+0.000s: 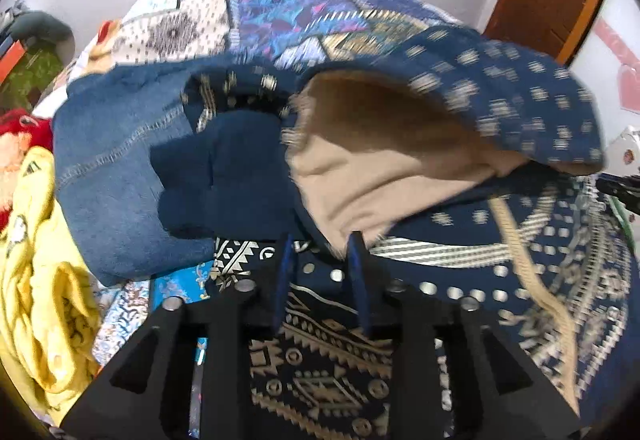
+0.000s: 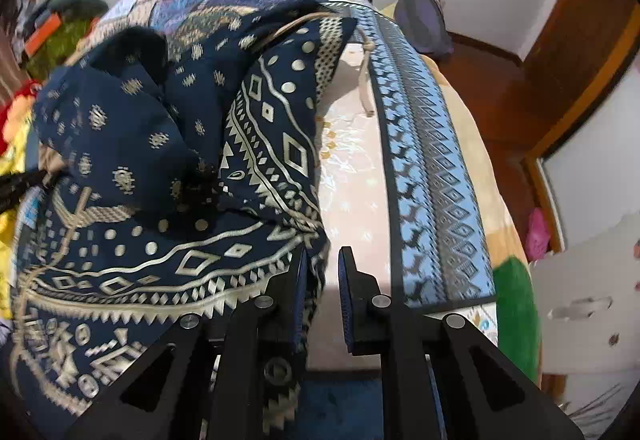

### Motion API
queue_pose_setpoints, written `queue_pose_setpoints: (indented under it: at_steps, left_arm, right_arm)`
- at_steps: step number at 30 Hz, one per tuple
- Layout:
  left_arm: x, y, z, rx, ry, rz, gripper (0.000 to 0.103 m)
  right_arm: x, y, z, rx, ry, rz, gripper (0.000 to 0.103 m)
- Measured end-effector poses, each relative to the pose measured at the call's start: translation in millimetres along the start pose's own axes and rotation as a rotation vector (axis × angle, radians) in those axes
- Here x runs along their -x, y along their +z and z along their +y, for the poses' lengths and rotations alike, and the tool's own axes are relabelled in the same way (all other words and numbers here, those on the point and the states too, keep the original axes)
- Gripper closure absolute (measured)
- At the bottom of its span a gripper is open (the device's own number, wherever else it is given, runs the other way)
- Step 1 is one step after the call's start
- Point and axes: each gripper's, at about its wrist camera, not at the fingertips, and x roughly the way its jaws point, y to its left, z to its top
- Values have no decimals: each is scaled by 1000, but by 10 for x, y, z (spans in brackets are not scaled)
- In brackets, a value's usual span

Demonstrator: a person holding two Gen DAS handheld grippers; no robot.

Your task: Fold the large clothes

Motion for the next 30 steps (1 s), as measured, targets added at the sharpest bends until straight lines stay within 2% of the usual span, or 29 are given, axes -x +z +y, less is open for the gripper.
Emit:
queue_pose_setpoints:
  at_steps: [3, 4, 5, 7, 10, 15, 16, 18, 20, 21, 22, 23, 25, 30]
  left_arm:
    - [260, 41, -124, -38, 3, -63, 43]
    - [330, 62, -177, -50, 9, -82, 26]
    - [373, 86, -218, -59, 8, -98, 17]
    - [418, 151, -307, -70, -15, -119, 16]
    - [344, 278, -458, -68, -96, -112, 16]
    - [-22, 481, -624, 12, -207, -57, 16]
    - [-93, 515, -642, 33, -234, -49, 19]
    - [-201, 584, -648, 87, -287, -36, 33]
    - [-288, 665, -658, 134, -330, -36, 60]
    - [-295, 678, -657, 144, -334, -38, 68]
    - [-313, 710, -668, 155, -340, -40, 88]
    - [-321, 731, -677, 162, -352, -33, 92]
    - [-261, 731, -687, 165, -355, -45, 92]
    - [213, 565, -898, 31, -351, -121, 92]
  right_arm:
    - [184, -8, -8, -12, 48, -34, 92]
    - [253, -6, 9, -13, 64, -52, 92]
    - [320, 17, 27, -14, 80, -71, 92]
    - [422, 53, 78, -12, 104, -104, 92]
    - [527, 174, 227, 5, 131, -139, 92]
    - [476, 312, 435, 26, 161, -148, 92]
    - [455, 310, 455, 31, 161, -144, 92]
    - [408, 277, 503, 44, 147, -135, 92]
    - [353, 232, 513, 60, 129, -119, 92]
    - [321, 212, 510, 66, 119, -111, 92]
    - [288, 189, 503, 72, 109, -102, 92]
    - [268, 171, 492, 74, 100, -95, 92]
    - [241, 140, 464, 74, 83, -83, 92]
    - [373, 131, 401, 61, 85, -108, 92]
